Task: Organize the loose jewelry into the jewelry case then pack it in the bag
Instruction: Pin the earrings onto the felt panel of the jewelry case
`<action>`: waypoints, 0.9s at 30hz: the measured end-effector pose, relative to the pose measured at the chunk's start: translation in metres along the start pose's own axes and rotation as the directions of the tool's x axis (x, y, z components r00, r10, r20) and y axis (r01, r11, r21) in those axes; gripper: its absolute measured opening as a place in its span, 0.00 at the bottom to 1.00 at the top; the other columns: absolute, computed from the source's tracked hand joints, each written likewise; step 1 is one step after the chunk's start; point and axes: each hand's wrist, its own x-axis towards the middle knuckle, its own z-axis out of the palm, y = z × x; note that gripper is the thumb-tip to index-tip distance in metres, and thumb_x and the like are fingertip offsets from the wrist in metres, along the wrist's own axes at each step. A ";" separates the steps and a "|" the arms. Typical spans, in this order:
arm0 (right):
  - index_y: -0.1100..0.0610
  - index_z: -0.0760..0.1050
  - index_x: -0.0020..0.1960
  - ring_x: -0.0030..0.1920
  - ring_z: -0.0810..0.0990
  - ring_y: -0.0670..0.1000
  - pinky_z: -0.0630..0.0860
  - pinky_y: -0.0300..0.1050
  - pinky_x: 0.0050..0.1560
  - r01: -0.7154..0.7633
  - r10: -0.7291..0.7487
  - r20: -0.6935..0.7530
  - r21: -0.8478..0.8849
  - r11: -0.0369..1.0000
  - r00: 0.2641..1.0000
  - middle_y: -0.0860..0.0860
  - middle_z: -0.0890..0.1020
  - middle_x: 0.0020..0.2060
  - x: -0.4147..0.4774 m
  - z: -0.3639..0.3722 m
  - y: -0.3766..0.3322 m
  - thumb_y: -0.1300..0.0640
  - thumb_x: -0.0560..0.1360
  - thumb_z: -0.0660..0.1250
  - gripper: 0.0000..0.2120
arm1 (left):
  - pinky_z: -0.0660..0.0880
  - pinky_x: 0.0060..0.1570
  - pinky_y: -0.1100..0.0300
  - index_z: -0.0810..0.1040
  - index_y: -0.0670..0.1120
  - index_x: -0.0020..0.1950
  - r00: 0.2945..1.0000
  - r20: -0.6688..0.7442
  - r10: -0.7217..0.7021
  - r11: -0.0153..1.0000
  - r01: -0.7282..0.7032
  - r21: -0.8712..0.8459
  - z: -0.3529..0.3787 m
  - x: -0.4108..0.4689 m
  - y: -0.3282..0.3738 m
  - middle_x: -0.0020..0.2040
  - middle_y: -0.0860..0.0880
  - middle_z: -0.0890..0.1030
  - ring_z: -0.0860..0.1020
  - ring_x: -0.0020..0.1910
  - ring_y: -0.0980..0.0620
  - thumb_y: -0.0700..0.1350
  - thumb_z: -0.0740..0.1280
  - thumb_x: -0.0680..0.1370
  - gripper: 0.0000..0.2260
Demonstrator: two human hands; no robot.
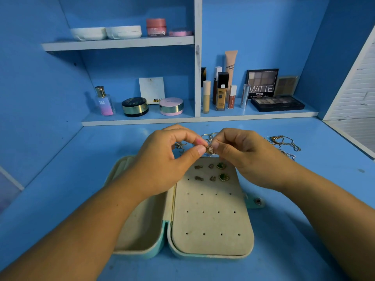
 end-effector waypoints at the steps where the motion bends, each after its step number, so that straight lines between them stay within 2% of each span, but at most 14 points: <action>1: 0.50 0.76 0.43 0.30 0.69 0.46 0.68 0.37 0.33 -0.018 0.017 -0.019 -0.096 0.995 1.000 0.46 0.74 0.31 0.000 -0.003 0.001 0.49 0.78 0.62 0.08 | 0.66 0.47 0.78 0.81 0.58 0.45 1.000 0.017 -0.007 1.000 0.007 0.000 0.000 0.000 -0.001 0.49 0.58 0.82 0.77 0.53 0.62 0.49 0.70 0.75 0.03; 3: 0.49 0.76 0.44 0.32 0.73 0.47 0.71 0.41 0.36 -0.071 0.053 -0.070 -0.283 0.957 0.996 0.45 0.77 0.34 0.001 -0.011 0.005 0.48 0.78 0.61 0.08 | 0.66 0.46 0.79 0.81 0.58 0.45 0.998 0.058 -0.028 1.000 0.028 -0.006 -0.003 0.000 -0.001 0.49 0.58 0.82 0.77 0.52 0.64 0.48 0.70 0.75 0.04; 5: 0.49 0.76 0.44 0.32 0.74 0.46 0.71 0.41 0.33 -0.126 0.105 -0.074 -0.397 0.909 0.992 0.44 0.77 0.34 0.001 -0.018 0.009 0.49 0.78 0.61 0.08 | 0.66 0.46 0.79 0.82 0.58 0.46 0.993 0.115 -0.031 0.999 0.029 0.014 -0.005 0.000 0.000 0.49 0.59 0.82 0.77 0.50 0.65 0.48 0.70 0.75 0.04; 8: 0.50 0.77 0.44 0.36 0.76 0.48 0.74 0.44 0.36 -0.157 0.165 -0.027 -0.482 0.862 0.986 0.46 0.79 0.37 0.000 -0.020 0.014 0.50 0.78 0.62 0.07 | 0.66 0.40 0.79 0.83 0.57 0.46 0.981 0.193 -0.013 1.000 0.011 0.016 -0.006 -0.003 0.004 0.48 0.57 0.81 0.75 0.36 0.72 0.47 0.71 0.75 0.04; 9: 0.50 0.77 0.44 0.37 0.76 0.48 0.74 0.44 0.37 -0.162 0.172 -0.023 -0.478 0.863 0.985 0.46 0.79 0.37 0.000 -0.019 0.014 0.50 0.77 0.63 0.07 | 0.66 0.37 0.78 0.83 0.56 0.45 0.977 0.215 -0.004 1.000 0.003 0.005 -0.007 -0.004 0.006 0.47 0.56 0.81 0.74 0.33 0.72 0.46 0.71 0.75 0.04; 10: 0.50 0.77 0.44 0.36 0.76 0.47 0.73 0.43 0.36 -0.166 0.176 -0.024 -0.466 0.869 0.984 0.46 0.79 0.36 0.000 -0.018 0.013 0.50 0.77 0.63 0.07 | 0.67 0.37 0.76 0.83 0.56 0.45 0.972 0.236 0.008 1.000 -0.007 -0.004 -0.007 -0.004 0.006 0.46 0.56 0.81 0.76 0.35 0.71 0.47 0.72 0.75 0.03; 13: 0.51 0.78 0.45 0.34 0.74 0.46 0.70 0.39 0.33 -0.189 0.196 -0.029 -0.429 0.883 0.980 0.47 0.79 0.36 0.001 -0.016 0.011 0.51 0.77 0.64 0.06 | 0.75 0.51 0.60 0.83 0.59 0.45 0.958 0.285 0.029 0.999 -0.033 0.009 -0.006 -0.004 0.001 0.46 0.57 0.81 0.80 0.49 0.60 0.53 0.71 0.73 0.02; 17: 0.56 0.78 0.43 0.27 0.70 0.48 0.69 0.41 0.28 -0.269 0.264 -0.063 -0.343 0.900 0.962 0.52 0.79 0.33 0.000 -0.017 0.006 0.52 0.76 0.64 0.08 | 0.75 0.56 0.51 0.82 0.60 0.44 0.947 0.311 0.078 0.993 -0.102 0.062 -0.005 -0.002 -0.002 0.45 0.57 0.81 0.79 0.52 0.56 0.53 0.69 0.72 0.03; 21: 0.66 0.74 0.44 0.31 0.67 0.51 0.64 0.43 0.30 -0.377 0.370 -0.077 -0.254 0.891 0.926 0.55 0.72 0.32 0.000 -0.015 0.004 0.53 0.76 0.64 0.15 | 0.74 0.55 0.54 0.81 0.61 0.45 0.941 0.326 0.092 0.990 -0.123 0.075 -0.005 -0.002 -0.004 0.45 0.58 0.80 0.79 0.51 0.57 0.53 0.69 0.73 0.03; 25: 0.65 0.76 0.45 0.35 0.70 0.53 0.68 0.46 0.38 -0.472 0.463 -0.102 -0.119 0.873 0.881 0.55 0.74 0.33 0.003 -0.012 0.008 0.50 0.74 0.66 0.16 | 0.72 0.53 0.61 0.82 0.61 0.45 0.928 0.359 0.095 0.987 -0.134 0.085 -0.003 -0.003 -0.002 0.45 0.61 0.81 0.78 0.51 0.59 0.53 0.69 0.73 0.03; 27: 0.62 0.79 0.44 0.35 0.72 0.52 0.71 0.47 0.40 -0.485 0.478 -0.109 -0.047 0.873 0.872 0.54 0.77 0.33 0.004 -0.012 0.007 0.50 0.73 0.68 0.14 | 0.72 0.52 0.63 0.82 0.60 0.46 0.929 0.357 0.101 0.986 -0.141 0.086 -0.001 -0.004 0.000 0.45 0.62 0.81 0.77 0.51 0.58 0.53 0.68 0.73 0.04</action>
